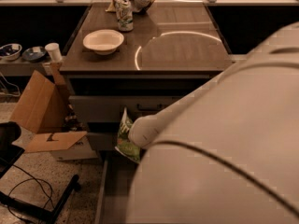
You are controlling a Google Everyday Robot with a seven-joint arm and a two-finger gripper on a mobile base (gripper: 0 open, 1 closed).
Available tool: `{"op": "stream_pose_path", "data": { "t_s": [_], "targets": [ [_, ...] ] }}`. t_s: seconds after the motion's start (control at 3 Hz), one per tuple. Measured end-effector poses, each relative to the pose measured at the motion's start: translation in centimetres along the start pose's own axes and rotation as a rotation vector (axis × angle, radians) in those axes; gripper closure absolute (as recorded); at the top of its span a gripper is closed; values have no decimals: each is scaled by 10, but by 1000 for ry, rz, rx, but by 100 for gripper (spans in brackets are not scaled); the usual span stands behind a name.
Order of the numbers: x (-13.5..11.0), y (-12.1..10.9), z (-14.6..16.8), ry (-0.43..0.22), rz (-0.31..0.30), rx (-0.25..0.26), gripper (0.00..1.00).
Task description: Pick green jalapeno chip bag from bottom drawer and place on counter
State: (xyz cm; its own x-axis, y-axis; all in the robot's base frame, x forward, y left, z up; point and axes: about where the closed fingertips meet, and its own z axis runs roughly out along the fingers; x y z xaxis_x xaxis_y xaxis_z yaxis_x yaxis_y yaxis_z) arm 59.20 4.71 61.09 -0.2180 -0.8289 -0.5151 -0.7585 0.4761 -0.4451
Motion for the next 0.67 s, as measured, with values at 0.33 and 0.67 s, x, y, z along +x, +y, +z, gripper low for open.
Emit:
{"op": "stream_pose_path", "data": {
  "t_s": [0.33,0.67],
  "targets": [
    [-16,-58,-15,-25,66,147,100],
    [-10,-93,-23,-7,102,240,100]
  ]
}}
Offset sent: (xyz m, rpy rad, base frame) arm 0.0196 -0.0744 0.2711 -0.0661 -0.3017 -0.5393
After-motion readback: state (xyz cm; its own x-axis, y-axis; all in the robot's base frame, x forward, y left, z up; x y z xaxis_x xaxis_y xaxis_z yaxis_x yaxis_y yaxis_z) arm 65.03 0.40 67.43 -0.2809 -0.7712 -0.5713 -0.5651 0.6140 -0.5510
